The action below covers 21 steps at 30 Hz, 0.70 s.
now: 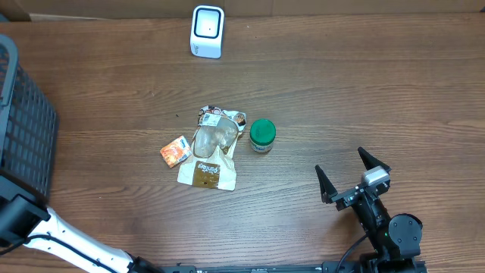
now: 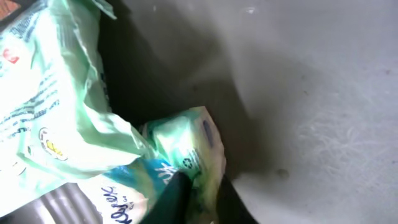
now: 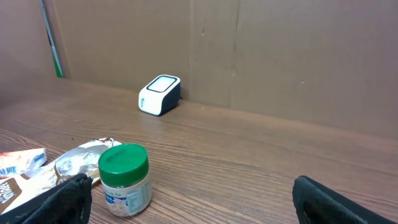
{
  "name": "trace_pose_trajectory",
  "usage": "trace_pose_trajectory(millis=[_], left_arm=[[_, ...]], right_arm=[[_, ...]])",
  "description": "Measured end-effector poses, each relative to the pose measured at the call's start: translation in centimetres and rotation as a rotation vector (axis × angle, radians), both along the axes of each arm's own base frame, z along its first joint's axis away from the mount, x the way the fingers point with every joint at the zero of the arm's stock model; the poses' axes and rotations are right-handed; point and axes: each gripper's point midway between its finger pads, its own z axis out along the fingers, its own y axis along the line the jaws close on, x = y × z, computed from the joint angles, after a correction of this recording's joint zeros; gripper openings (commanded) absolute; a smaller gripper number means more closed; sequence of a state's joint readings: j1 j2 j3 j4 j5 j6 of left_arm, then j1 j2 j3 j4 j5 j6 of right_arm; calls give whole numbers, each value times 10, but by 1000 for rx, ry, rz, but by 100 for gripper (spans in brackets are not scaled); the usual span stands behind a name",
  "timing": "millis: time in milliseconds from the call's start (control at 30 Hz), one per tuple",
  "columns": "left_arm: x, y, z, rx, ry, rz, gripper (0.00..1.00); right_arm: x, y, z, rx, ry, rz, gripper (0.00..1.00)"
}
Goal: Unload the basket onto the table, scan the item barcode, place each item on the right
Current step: 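Reach into the basket and grasp the green-white wipes pack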
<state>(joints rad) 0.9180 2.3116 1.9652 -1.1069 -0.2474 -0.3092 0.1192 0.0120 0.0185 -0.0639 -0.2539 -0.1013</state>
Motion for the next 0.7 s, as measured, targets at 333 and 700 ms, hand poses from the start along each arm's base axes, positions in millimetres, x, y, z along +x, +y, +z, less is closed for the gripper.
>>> trace_pose_trajectory(millis=[333, 700], left_arm=[[-11, -31, 14, -154, 41, 1, 4], [4, -35, 139, -17, -169, 33, 4]], right_arm=[[0, 0, 0, 0, 0, 0, 100], [0, 0, 0, 0, 0, 0, 100]])
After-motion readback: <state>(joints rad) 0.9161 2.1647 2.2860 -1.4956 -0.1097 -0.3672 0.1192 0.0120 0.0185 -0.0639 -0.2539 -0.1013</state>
